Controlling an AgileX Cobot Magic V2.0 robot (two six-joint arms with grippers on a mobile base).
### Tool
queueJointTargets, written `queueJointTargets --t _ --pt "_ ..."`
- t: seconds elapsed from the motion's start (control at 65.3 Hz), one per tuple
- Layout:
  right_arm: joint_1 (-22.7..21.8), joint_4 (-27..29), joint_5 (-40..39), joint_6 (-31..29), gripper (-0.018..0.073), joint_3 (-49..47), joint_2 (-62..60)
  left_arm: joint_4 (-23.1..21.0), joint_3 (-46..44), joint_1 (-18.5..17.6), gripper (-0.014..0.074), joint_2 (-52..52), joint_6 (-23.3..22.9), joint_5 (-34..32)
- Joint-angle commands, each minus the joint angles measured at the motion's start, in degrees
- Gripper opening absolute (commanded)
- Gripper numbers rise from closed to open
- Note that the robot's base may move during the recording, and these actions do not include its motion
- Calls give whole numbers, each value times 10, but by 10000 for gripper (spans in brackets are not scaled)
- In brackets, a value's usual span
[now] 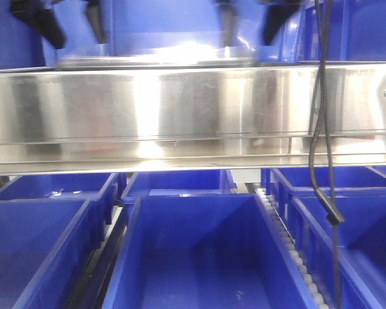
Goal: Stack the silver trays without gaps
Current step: 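Lower the tray onto the shelved tray and open both grippers, then raise both grippers up away from the stacked trays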
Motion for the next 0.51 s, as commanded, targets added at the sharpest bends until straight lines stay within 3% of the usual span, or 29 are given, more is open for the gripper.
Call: queueJointTargets --t 0.0,0.107,0.199,0.368,0.444,0.49 --pt "0 -8 11 -4 381 -8 -7 6 -6 -2 421 -7 -2 3" --pt "0 -8 24 -4 380 -24 -17 6 -27 -2 388 -10 -2 32" --pt "0 -8 37 -4 328 -48 -32 6 -56 -2 287 -17 -2 59" --pt "2 -8 54 -33 45 -101 -68 5 -103 -2 -39 -50 3 81" --pt "2 -8 60 -33 -91 -118 -87 0 -110 -2 6 -77 3 81" --pt "2 -8 61 -33 -84 -119 -96 -6 -110 -2 5 -91 3 83"
